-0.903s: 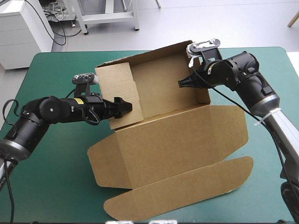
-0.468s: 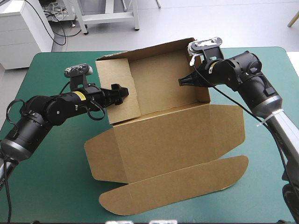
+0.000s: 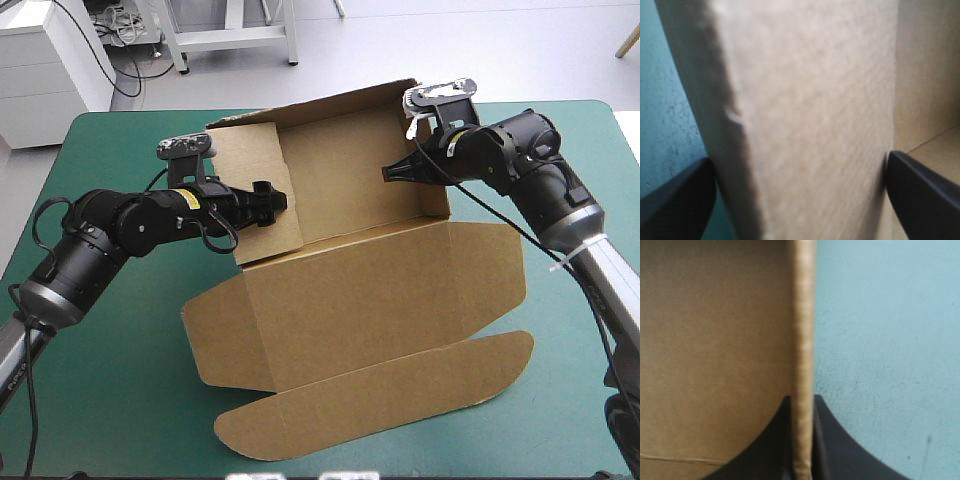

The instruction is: Fold the box

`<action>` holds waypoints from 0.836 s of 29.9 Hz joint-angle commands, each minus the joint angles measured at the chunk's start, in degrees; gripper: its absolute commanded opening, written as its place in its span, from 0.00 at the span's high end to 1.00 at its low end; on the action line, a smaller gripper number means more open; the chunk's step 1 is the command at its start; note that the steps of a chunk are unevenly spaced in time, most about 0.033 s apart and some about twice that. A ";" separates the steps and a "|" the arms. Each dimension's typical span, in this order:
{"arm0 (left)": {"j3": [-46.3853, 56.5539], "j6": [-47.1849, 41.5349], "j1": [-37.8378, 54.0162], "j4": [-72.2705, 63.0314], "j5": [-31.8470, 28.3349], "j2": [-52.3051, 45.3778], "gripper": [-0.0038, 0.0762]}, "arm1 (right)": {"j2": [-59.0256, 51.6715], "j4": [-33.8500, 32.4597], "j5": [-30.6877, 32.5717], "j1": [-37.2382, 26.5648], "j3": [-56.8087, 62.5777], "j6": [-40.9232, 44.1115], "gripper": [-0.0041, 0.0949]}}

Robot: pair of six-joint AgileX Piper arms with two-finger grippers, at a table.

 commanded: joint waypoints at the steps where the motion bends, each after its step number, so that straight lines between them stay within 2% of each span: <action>1: -1.88 -4.72 -2.36 3.87 -3.71 -1.65 0.18 | -2.96 0.08 -5.17 0.08 -1.89 0.76 0.96; 5: -2.01 -9.72 -3.90 10.12 -3.18 -1.65 0.19 | -2.96 -3.13 -5.17 0.90 -1.89 1.21 0.96; 12: -2.43 -11.48 -3.88 10.79 -4.11 -1.65 0.19 | -2.85 -11.11 -5.82 5.43 -1.89 5.06 0.96; 15: -3.37 -12.92 -3.88 12.60 -3.60 -1.65 0.20 | -2.73 -11.81 -5.83 6.06 -1.89 5.42 0.96; 18: -4.19 -12.92 -3.88 12.60 -3.30 -1.65 0.25 | -2.73 -12.27 -5.92 6.28 -1.89 5.42 0.96; 21: -4.19 -12.81 -3.88 12.60 -2.74 -1.65 0.39 | -2.73 -12.36 -5.68 6.28 -1.89 5.51 0.96; 23: -4.19 -12.81 -3.88 12.60 -2.17 -1.65 0.56 | -2.73 -12.36 -5.68 6.28 -1.89 5.51 0.96; 25: -4.19 -12.81 -3.88 12.60 -2.45 -1.65 0.80 | -2.73 -12.36 -5.68 6.28 -1.89 5.51 0.96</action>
